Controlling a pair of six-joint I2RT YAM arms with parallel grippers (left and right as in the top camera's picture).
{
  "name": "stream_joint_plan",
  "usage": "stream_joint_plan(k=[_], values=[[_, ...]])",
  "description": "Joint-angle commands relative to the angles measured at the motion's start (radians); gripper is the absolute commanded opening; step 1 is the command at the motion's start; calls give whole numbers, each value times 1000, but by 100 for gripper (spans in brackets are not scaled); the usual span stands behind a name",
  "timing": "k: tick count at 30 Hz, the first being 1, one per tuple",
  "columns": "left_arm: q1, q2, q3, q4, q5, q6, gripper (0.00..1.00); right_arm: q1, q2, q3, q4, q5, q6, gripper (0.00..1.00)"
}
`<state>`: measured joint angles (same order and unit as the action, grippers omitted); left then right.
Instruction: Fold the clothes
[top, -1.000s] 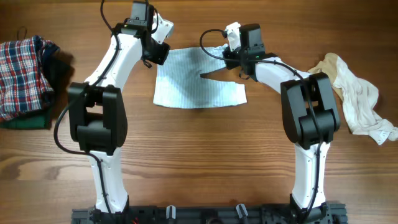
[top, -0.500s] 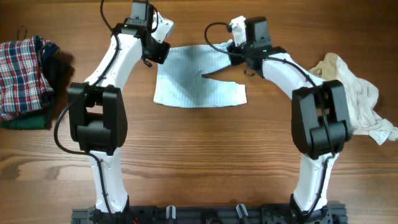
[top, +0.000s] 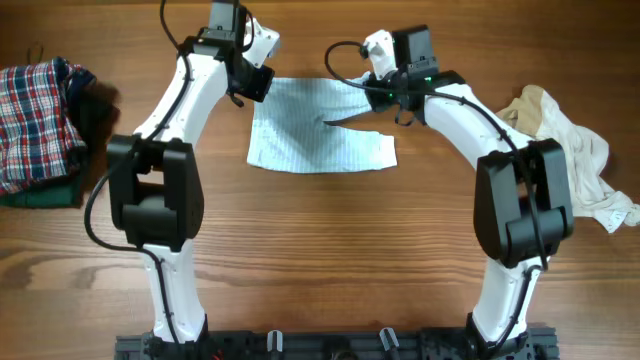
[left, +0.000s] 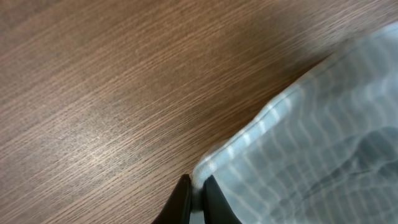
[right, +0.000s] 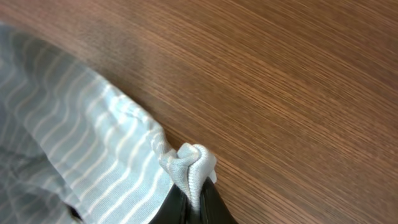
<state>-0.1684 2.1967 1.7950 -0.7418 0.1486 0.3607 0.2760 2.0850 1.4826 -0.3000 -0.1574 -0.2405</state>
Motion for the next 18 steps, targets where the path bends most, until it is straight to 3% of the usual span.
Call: stream_joint_plan(k=[1,18], values=[[-3,-52,-2,-13,27,-2,4,33,-37,15,-11,-24,-76,4],[-3,-60,-2,-183,72,-1,4,47,-100,15,-197,-16,-76,4]])
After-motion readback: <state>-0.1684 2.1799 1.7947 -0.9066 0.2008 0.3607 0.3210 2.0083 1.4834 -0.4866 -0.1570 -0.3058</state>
